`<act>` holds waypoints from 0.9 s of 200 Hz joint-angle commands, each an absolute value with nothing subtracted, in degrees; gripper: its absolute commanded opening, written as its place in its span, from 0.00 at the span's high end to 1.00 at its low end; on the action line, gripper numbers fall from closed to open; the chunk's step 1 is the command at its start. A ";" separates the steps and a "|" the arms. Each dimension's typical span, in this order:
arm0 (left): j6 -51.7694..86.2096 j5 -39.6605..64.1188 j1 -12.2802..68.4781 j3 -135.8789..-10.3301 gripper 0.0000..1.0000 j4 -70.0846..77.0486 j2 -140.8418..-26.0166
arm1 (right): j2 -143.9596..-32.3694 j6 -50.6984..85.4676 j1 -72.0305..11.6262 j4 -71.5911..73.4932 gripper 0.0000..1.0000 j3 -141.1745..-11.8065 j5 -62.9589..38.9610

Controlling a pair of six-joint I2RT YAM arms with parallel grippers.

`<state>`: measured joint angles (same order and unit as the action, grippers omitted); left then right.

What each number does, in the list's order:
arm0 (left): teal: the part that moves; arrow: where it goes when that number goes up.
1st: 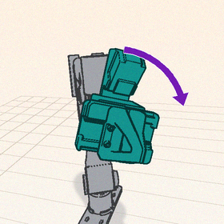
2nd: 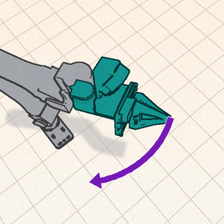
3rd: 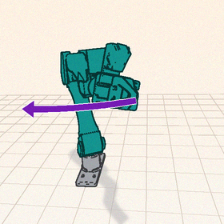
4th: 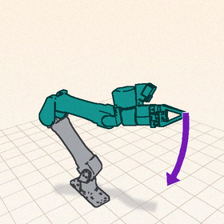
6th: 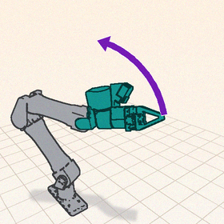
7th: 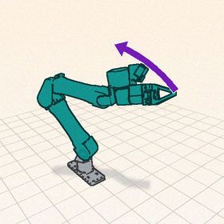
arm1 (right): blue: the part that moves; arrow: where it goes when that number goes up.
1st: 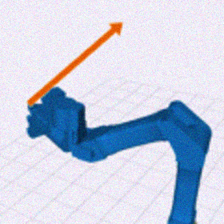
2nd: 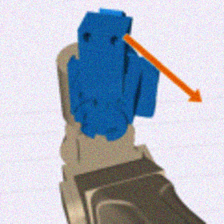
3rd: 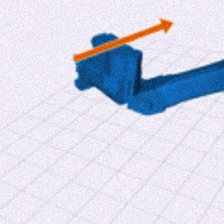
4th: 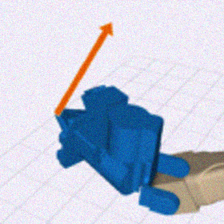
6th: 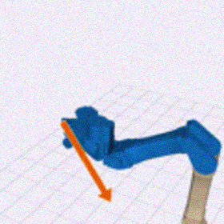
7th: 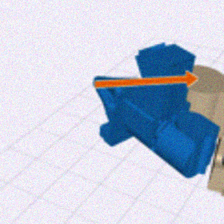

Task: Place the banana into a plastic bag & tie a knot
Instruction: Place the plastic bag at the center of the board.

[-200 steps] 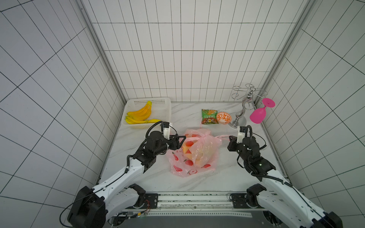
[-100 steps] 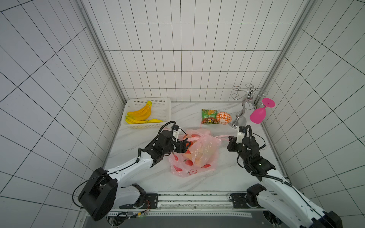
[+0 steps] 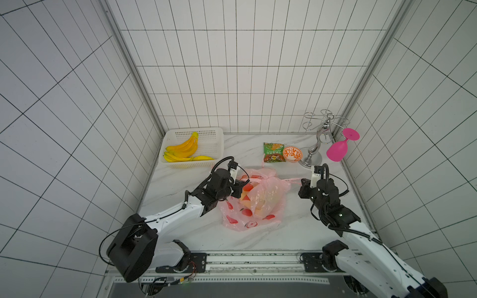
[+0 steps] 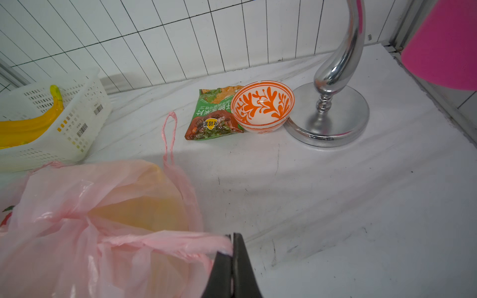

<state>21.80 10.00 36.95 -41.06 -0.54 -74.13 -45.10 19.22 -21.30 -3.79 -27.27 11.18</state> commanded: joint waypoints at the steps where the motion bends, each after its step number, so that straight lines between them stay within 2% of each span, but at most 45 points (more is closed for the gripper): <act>1: 23.95 6.31 36.82 -45.19 1.00 2.32 -72.40 | -44.58 18.63 -17.21 -10.20 1.00 -37.87 20.66; 38: 26.18 9.55 37.52 -51.97 1.00 4.75 -76.40 | -44.56 19.07 -5.09 -14.32 1.00 -43.26 18.41; 75: 25.03 10.16 45.91 -61.13 1.00 6.14 -85.26 | -44.50 23.13 -0.27 -15.47 1.00 -47.42 20.19; 97: 27.36 13.47 49.05 -65.50 1.00 8.86 -93.01 | -44.44 23.94 1.77 -15.63 1.00 -49.38 25.51; 130: 27.20 13.51 54.38 -70.34 1.00 11.14 -103.55 | -43.83 26.83 5.79 -16.35 1.00 -45.41 29.85; 166: 28.44 14.97 56.34 -74.22 1.00 9.31 -110.35 | -43.68 28.55 10.52 -15.21 1.00 -39.50 25.68; 176: 28.31 15.01 56.34 -74.61 0.92 8.01 -110.28 | -44.02 28.44 10.89 -15.29 1.00 -39.21 24.69; 180: 28.10 14.65 56.34 -74.43 0.88 7.47 -109.88 | -44.01 28.25 10.90 -15.29 0.95 -39.20 24.35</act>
<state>27.46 14.48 56.60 -72.16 8.82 -110.17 -43.99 26.37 9.43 -15.70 -41.95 24.84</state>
